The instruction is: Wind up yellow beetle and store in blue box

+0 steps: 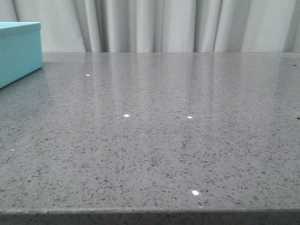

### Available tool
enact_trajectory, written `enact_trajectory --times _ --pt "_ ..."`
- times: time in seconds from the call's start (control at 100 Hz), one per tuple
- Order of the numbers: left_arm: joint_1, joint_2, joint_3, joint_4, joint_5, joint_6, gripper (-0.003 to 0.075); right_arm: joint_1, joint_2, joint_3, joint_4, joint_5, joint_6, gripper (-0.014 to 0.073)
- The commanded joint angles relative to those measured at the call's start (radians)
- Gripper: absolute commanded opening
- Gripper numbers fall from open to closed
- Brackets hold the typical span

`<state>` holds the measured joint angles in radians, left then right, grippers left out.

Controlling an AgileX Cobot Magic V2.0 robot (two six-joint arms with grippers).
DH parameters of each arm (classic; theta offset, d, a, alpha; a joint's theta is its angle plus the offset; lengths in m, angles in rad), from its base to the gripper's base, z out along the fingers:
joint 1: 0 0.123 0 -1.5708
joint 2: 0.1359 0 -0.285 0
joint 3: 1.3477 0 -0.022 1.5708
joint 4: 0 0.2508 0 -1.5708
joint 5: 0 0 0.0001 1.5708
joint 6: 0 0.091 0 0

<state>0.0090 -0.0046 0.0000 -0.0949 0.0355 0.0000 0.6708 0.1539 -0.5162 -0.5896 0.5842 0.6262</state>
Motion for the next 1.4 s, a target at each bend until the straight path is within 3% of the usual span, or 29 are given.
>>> enact_trajectory --times 0.0,0.14,0.25,0.37,0.57,0.69,0.96,1.39 --pt "-0.009 -0.032 0.022 -0.010 -0.079 -0.006 -0.0018 0.000 0.013 -0.021 -0.054 -0.059 -0.008 -0.0069" --pt "-0.009 -0.032 0.022 -0.010 -0.079 -0.006 -0.0018 -0.015 0.013 -0.015 -0.073 -0.084 -0.008 -0.0069" --pt "-0.009 -0.032 0.022 -0.010 -0.079 -0.006 -0.0018 -0.059 0.013 0.025 -0.060 -0.182 -0.008 -0.0069" --pt "-0.009 -0.032 0.022 -0.010 -0.079 -0.006 -0.0018 -0.139 0.013 0.102 0.043 -0.301 -0.026 -0.0069" --pt "-0.009 -0.032 0.022 -0.010 -0.079 -0.006 -0.0018 -0.312 0.012 0.234 0.197 -0.627 -0.211 -0.0069" --pt "-0.009 -0.032 0.022 -0.010 -0.079 -0.006 -0.0018 -0.404 0.012 0.320 0.282 -0.727 -0.264 -0.0069" --pt "-0.009 -0.032 0.022 -0.010 -0.079 -0.006 -0.0018 -0.524 -0.064 0.447 0.484 -0.705 -0.421 -0.0069" --pt "-0.009 -0.032 0.022 -0.010 -0.079 -0.006 -0.0019 -0.609 -0.186 0.530 0.543 -0.594 -0.421 -0.0069"
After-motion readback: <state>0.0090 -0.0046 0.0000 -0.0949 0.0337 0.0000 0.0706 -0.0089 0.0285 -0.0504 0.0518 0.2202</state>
